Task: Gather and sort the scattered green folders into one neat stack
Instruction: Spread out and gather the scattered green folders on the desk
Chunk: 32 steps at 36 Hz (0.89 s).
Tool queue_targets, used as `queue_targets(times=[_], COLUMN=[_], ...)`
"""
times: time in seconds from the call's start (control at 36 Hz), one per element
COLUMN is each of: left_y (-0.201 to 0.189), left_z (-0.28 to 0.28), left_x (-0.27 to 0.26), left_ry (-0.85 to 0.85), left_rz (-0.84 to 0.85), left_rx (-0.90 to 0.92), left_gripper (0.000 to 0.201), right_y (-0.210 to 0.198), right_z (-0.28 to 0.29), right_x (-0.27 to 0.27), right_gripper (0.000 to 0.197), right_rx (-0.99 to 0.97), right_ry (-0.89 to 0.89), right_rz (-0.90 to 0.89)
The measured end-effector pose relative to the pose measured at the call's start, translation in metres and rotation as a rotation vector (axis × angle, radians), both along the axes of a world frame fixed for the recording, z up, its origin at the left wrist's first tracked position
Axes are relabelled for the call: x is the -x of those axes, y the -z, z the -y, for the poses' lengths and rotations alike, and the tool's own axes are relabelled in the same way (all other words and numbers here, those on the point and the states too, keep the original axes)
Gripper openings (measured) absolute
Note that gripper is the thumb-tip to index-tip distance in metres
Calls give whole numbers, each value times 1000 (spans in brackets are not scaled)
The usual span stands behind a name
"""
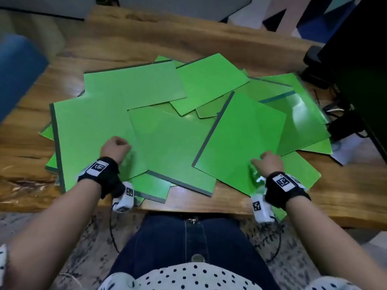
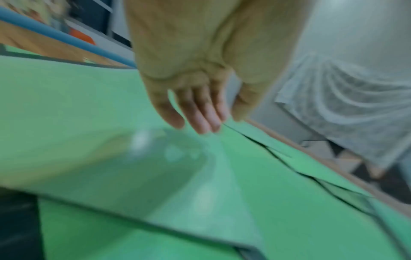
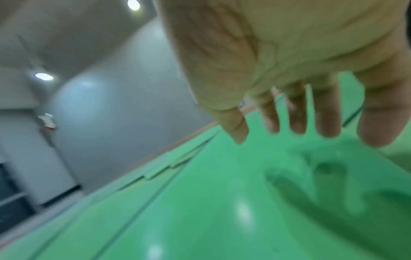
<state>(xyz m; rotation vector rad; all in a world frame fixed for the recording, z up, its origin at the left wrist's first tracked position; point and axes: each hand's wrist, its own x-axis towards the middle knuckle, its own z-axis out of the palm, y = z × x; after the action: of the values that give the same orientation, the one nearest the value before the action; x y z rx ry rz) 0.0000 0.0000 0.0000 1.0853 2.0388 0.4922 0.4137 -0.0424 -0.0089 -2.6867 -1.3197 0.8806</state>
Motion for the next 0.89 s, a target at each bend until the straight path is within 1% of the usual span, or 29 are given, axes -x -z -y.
queue_targets(times=[0.06, 0.08, 0.11, 0.14, 0.22, 0.25, 0.31, 0.36, 0.42, 0.44, 0.47, 0.53, 0.56, 0.64, 0.67, 0.72, 0.75, 0.78, 0.81, 0.83, 0.86, 0.89], left_y=[3, 5, 3, 5, 5, 7, 5, 2, 0, 0, 0, -1, -1, -9, -11, -10, 10, 23, 28, 20, 1, -25], left_z=[-6, -6, -3, -2, 5, 5, 6, 9, 15, 16, 17, 20, 20, 24, 25, 27, 24, 23, 22, 25, 31, 39], left_x=[14, 21, 24, 26, 22, 23, 27, 33, 42, 47, 52, 59, 63, 64, 66, 76, 96, 112, 121, 120, 111, 96], left_ry=[-142, -174, -174, -164, -111, -106, -109, -141, -175, -191, -205, -224, -231, -277, -284, -267, -241, -175, -89, 0, 100, 235], left_rz=[-225, -307, -372, -406, -470, -483, -484, -448, -436, -426, -417, -404, -400, -439, -454, -431, -416, -407, -405, -430, -477, -527], left_rx=[71, 164, 230, 267, 275, 287, 346, 408, 451, 454, 455, 454, 449, 457, 465, 506, 517, 569, 602, 612, 617, 632], left_gripper=[40, 51, 60, 66, 72, 77, 95, 116, 126, 128, 128, 127, 126, 126, 130, 143, 151, 155, 152, 143, 129, 113], right_y=[7, 6, 8, 9, 16, 19, 22, 21, 21, 19, 18, 15, 15, -3, -15, -41, -53, -65, -76, -88, -100, -113], right_z=[-2, -1, 0, 1, -5, -7, -11, -12, -14, -14, -15, -17, -20, -31, -34, -40, -43, -45, -49, -52, -55, -57], right_x=[-5, -4, -3, -2, -1, -1, -3, -6, -10, -11, -13, -18, -23, -24, -21, -16, -14, -13, -11, -8, -4, 0], right_gripper=[89, 103, 114, 120, 125, 125, 126, 130, 134, 131, 121, 85, 75, 68, 63, 52, 49, 48, 52, 57, 63, 65], right_rx=[74, 134, 163, 202, 238, 240, 236, 228, 250, 276, 298, 308, 291, 245, 210, 104, 51, -19, -99, -163, -218, -271], right_ry=[177, 228, 261, 269, 299, 336, 413, 467, 467, 444, 425, 390, 381, 342, 326, 307, 311, 313, 298, 288, 268, 233], right_rz=[84, 86, 81, 95, 111, 92, 22, -47, -80, -97, -128, -196, -209, -180, -153, -130, -133, -145, -139, -119, -91, -59])
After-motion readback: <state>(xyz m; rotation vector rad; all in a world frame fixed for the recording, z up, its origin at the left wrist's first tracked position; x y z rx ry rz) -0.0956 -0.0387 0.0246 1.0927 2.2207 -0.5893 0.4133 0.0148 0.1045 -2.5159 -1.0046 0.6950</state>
